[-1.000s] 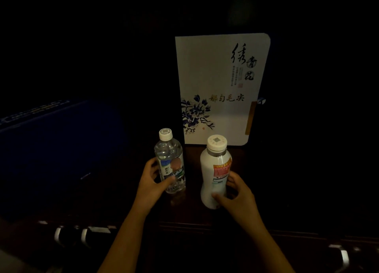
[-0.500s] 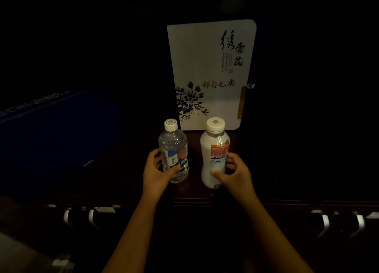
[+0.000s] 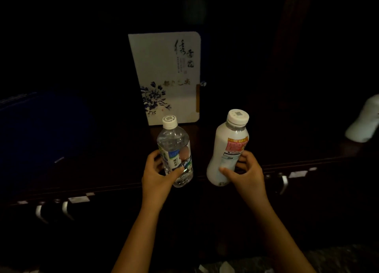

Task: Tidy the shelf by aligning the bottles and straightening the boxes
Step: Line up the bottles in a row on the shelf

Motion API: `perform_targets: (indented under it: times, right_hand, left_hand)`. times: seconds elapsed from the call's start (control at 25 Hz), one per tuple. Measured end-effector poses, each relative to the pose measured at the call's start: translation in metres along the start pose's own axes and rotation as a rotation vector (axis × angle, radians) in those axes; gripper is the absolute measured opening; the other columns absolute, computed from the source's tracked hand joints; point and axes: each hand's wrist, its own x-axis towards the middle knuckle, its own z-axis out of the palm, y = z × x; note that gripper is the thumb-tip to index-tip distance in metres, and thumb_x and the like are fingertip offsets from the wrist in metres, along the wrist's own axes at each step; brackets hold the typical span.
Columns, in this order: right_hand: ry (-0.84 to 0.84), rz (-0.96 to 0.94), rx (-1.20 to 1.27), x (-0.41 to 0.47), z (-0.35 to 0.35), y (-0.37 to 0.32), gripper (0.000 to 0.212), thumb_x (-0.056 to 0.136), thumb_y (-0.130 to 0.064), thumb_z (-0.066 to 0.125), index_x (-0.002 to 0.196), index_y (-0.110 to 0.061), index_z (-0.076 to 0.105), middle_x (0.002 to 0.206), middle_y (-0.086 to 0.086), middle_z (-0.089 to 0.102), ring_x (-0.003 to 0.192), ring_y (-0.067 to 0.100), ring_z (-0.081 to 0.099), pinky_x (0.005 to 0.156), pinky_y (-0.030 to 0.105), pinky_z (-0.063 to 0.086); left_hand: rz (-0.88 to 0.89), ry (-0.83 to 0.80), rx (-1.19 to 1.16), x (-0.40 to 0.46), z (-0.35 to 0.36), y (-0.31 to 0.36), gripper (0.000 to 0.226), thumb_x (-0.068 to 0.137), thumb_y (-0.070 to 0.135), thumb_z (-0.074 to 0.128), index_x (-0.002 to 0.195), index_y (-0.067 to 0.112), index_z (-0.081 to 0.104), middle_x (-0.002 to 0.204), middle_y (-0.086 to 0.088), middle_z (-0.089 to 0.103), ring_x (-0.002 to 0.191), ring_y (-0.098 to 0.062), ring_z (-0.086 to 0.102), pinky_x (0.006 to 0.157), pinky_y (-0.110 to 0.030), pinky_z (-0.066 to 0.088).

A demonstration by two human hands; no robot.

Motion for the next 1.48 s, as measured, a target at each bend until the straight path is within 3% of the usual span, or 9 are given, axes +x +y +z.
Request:
perform_targets:
  times: [0.24, 0.4, 0.48, 0.56, 0.72, 0.92, 1.08, 1.24, 1.48]
  right_hand:
    - [0.139, -0.041, 0.005, -0.013, -0.117, -0.003, 0.057, 0.064, -0.014, 0.079, 0.113, -0.023, 0.05, 0.107, -0.004, 0.061, 0.097, 0.01, 0.059, 0.077, 0.026, 0.051]
    - [0.269, -0.052, 0.007, 0.015, -0.213, 0.019, 0.055, 0.061, -0.014, 0.08, 0.106, -0.027, 0.052, 0.102, -0.007, 0.062, 0.093, 0.009, 0.06, 0.075, 0.027, 0.051]
    - [0.304, -0.058, 0.005, 0.036, -0.258, 0.032, 0.054, 0.061, -0.015, 0.081, 0.104, -0.027, 0.052, 0.1, -0.007, 0.063, 0.092, 0.01, 0.061, 0.075, 0.03, 0.052]
    - [0.307, -0.063, -0.028, 0.069, -0.308, 0.041, 0.054, 0.061, -0.017, 0.081, 0.105, -0.026, 0.051, 0.099, -0.006, 0.063, 0.09, 0.009, 0.062, 0.075, 0.031, 0.053]
    - [0.28, -0.077, -0.071, 0.133, -0.37, 0.057, 0.051, 0.063, -0.019, 0.08, 0.102, -0.031, 0.048, 0.093, -0.016, 0.058, 0.086, 0.0, 0.058, 0.068, 0.02, 0.048]
    - [0.241, -0.097, -0.098, 0.189, -0.386, 0.076, 0.049, 0.065, -0.017, 0.078, 0.102, -0.028, 0.047, 0.096, -0.016, 0.056, 0.084, -0.004, 0.054, 0.066, 0.007, 0.039]
    - [0.246, -0.078, -0.086, 0.214, -0.38, 0.096, 0.053, 0.066, -0.016, 0.078, 0.11, -0.018, 0.049, 0.109, -0.002, 0.059, 0.095, 0.01, 0.057, 0.073, 0.015, 0.044]
    - [0.237, -0.063, -0.09, 0.229, -0.374, 0.111, 0.057, 0.065, -0.015, 0.078, 0.113, -0.015, 0.049, 0.114, 0.005, 0.061, 0.1, 0.015, 0.058, 0.08, 0.027, 0.048]
    - [0.26, -0.034, -0.122, 0.239, -0.368, 0.124, 0.058, 0.064, -0.013, 0.079, 0.114, -0.013, 0.048, 0.115, 0.008, 0.06, 0.098, 0.016, 0.056, 0.08, 0.029, 0.048]
  left_hand:
    - [0.062, -0.176, -0.063, -0.059, 0.107, 0.044, 0.067, 0.06, 0.009, 0.082, 0.116, 0.028, 0.049, 0.117, 0.004, 0.061, 0.106, -0.009, 0.058, 0.077, -0.021, 0.049]
    - [0.103, -0.242, -0.091, -0.095, 0.211, 0.06, 0.067, 0.059, 0.011, 0.082, 0.109, 0.041, 0.049, 0.113, 0.015, 0.059, 0.101, 0.001, 0.059, 0.068, -0.014, 0.051]
    - [0.113, -0.237, -0.106, -0.111, 0.259, 0.063, 0.068, 0.057, 0.015, 0.083, 0.101, 0.052, 0.047, 0.109, 0.022, 0.057, 0.098, 0.011, 0.056, 0.062, -0.006, 0.048]
    - [0.104, -0.205, -0.093, -0.115, 0.315, 0.068, 0.069, 0.057, 0.016, 0.083, 0.1, 0.055, 0.046, 0.109, 0.024, 0.055, 0.1, 0.009, 0.055, 0.066, -0.009, 0.047]
    - [0.078, -0.107, -0.062, -0.089, 0.4, 0.07, 0.066, 0.061, 0.011, 0.082, 0.111, 0.036, 0.047, 0.108, 0.017, 0.057, 0.102, -0.002, 0.056, 0.073, -0.014, 0.045]
    - [0.062, 0.021, 0.029, -0.046, 0.455, 0.057, 0.068, 0.063, 0.013, 0.081, 0.119, 0.027, 0.045, 0.106, 0.013, 0.053, 0.089, 0.006, 0.052, 0.066, -0.009, 0.04]
    - [0.036, 0.078, 0.091, -0.027, 0.475, 0.039, 0.071, 0.065, 0.014, 0.081, 0.124, 0.023, 0.043, 0.109, 0.011, 0.052, 0.086, 0.007, 0.051, 0.064, -0.005, 0.039]
    - [0.021, 0.114, 0.123, -0.015, 0.484, 0.021, 0.073, 0.065, 0.012, 0.08, 0.127, 0.018, 0.042, 0.119, 0.0, 0.055, 0.098, -0.005, 0.05, 0.07, -0.006, 0.038]
    - [0.027, 0.133, 0.148, -0.003, 0.492, 0.002, 0.07, 0.065, 0.01, 0.08, 0.124, 0.017, 0.045, 0.112, 0.004, 0.055, 0.089, 0.005, 0.05, 0.06, 0.0, 0.041]
